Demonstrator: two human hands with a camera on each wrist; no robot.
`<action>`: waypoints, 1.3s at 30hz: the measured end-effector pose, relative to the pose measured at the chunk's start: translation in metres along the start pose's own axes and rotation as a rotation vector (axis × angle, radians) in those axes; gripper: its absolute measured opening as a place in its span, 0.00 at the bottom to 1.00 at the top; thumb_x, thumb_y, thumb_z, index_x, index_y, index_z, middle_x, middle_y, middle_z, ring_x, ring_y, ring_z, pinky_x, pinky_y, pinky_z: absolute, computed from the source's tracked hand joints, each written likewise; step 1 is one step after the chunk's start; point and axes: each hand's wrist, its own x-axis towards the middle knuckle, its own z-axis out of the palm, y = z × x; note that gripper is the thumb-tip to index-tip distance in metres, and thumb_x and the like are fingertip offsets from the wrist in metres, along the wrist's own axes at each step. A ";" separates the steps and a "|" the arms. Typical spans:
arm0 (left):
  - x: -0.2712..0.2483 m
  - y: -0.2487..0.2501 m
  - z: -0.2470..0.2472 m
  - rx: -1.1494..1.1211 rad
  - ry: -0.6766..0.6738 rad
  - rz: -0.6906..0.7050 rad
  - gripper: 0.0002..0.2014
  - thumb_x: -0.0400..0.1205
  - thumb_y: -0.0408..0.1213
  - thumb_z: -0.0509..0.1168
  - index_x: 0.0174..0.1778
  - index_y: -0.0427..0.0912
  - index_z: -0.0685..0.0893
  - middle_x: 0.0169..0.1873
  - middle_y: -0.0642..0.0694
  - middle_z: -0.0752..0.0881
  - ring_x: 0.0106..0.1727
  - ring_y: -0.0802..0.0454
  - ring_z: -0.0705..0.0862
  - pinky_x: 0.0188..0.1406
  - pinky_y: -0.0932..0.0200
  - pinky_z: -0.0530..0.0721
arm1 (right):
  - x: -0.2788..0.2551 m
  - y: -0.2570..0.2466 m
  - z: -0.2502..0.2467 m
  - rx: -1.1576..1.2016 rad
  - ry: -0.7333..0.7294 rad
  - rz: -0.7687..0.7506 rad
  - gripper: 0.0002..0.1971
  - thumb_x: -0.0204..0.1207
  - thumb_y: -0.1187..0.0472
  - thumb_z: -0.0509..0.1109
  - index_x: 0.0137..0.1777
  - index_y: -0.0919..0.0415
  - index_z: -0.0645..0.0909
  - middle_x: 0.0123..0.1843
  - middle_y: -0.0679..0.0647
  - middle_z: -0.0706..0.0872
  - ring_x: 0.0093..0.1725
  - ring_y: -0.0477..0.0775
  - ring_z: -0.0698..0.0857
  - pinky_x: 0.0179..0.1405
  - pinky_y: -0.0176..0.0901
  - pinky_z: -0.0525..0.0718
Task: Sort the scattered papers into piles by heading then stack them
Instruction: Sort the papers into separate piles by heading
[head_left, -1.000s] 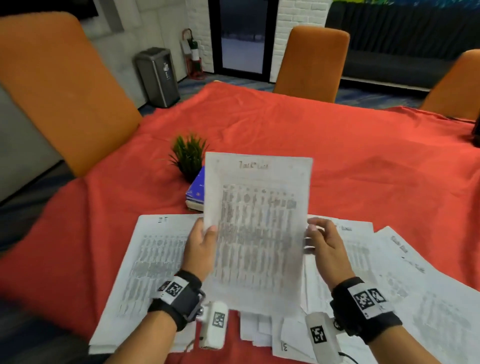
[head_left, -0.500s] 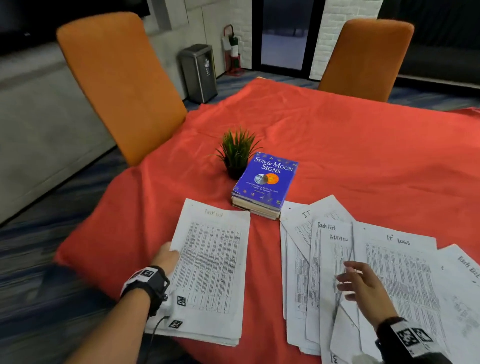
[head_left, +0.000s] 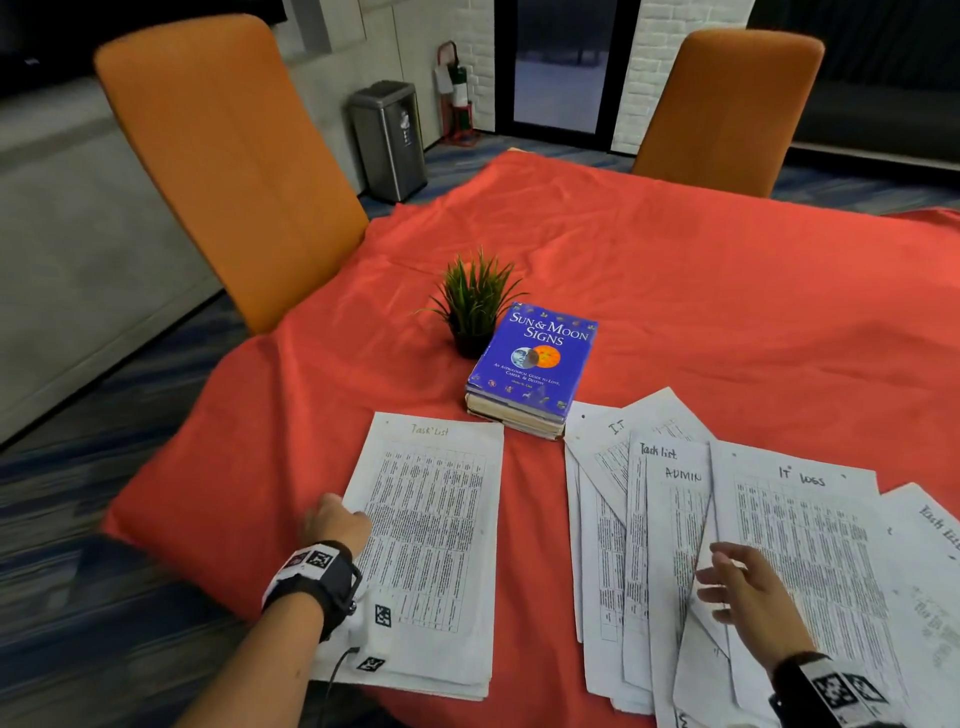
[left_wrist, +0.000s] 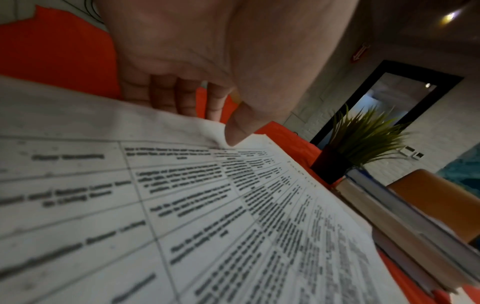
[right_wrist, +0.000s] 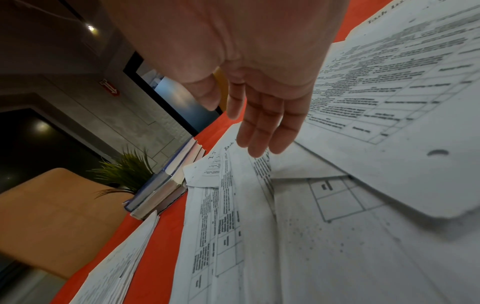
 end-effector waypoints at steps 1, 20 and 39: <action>-0.002 0.000 0.001 0.012 -0.004 -0.027 0.24 0.76 0.40 0.62 0.68 0.37 0.74 0.68 0.34 0.78 0.67 0.33 0.77 0.68 0.45 0.77 | 0.001 0.002 0.001 -0.003 0.000 0.015 0.09 0.85 0.60 0.59 0.60 0.61 0.77 0.46 0.62 0.88 0.43 0.62 0.87 0.41 0.49 0.81; -0.079 0.075 0.035 -0.103 -0.056 0.353 0.18 0.80 0.35 0.61 0.67 0.47 0.77 0.63 0.40 0.80 0.62 0.40 0.80 0.62 0.49 0.80 | 0.004 0.038 -0.066 -0.226 0.230 0.186 0.14 0.79 0.56 0.67 0.63 0.55 0.76 0.57 0.62 0.86 0.52 0.64 0.86 0.57 0.58 0.83; -0.234 0.163 0.206 0.076 -0.844 0.542 0.15 0.68 0.47 0.64 0.50 0.52 0.81 0.51 0.48 0.87 0.52 0.46 0.88 0.56 0.47 0.87 | 0.006 0.089 -0.149 -0.458 0.278 0.522 0.32 0.63 0.45 0.81 0.62 0.59 0.76 0.57 0.59 0.83 0.50 0.58 0.82 0.49 0.47 0.83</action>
